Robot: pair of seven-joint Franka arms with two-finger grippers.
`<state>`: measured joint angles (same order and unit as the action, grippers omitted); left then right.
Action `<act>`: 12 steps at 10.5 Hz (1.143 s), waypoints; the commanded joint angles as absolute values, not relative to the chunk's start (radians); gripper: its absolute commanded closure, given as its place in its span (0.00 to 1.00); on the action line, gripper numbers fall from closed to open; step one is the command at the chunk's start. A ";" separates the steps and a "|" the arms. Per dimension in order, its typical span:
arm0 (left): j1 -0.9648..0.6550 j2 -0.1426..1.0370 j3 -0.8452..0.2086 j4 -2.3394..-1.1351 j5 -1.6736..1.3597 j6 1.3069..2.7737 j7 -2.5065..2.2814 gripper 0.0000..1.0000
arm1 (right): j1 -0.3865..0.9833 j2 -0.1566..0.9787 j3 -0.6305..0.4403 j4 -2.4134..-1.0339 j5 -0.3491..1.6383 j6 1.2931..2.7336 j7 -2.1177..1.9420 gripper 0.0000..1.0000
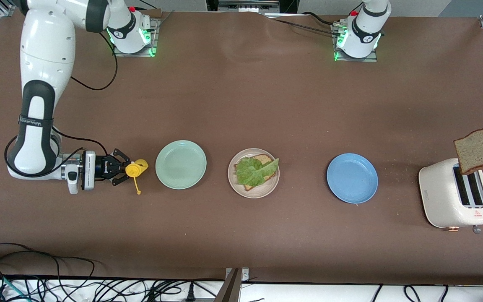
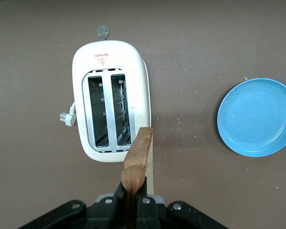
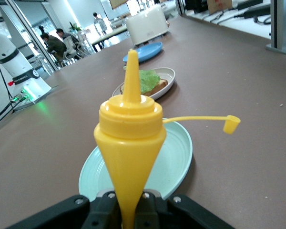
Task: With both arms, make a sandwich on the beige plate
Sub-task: 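Lower the yellow bottle onto the table beside the green plate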
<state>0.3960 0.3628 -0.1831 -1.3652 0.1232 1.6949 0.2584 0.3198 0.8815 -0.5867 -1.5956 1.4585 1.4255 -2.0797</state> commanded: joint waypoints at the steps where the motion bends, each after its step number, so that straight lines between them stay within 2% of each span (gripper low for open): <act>1: 0.396 0.351 -0.181 -1.371 0.104 1.687 0.253 1.00 | 0.270 0.902 -0.557 -1.588 1.482 1.356 -2.179 1.00; 8: 0.396 0.351 -0.181 -1.371 0.104 1.687 0.253 1.00 | 0.259 0.946 -0.552 -1.582 1.497 1.333 -2.480 1.00; 9: 0.396 0.351 -0.181 -1.371 0.104 1.687 0.253 1.00 | 0.253 0.945 -0.551 -1.582 1.499 1.332 -2.470 0.61; 10: 0.396 0.351 -0.181 -1.371 0.104 1.687 0.253 1.00 | 0.253 0.945 -0.549 -1.582 1.499 1.336 -2.482 0.01; 12: 0.396 0.351 -0.181 -1.371 0.104 1.687 0.253 1.00 | 0.247 0.945 -0.549 -1.579 1.512 1.333 -2.468 0.00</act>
<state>0.3960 0.3627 -0.1832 -1.3652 0.1232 1.6949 0.2584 0.2695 0.9375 -0.5584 -1.5947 1.4909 1.3608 -2.4620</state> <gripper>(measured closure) 0.903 0.555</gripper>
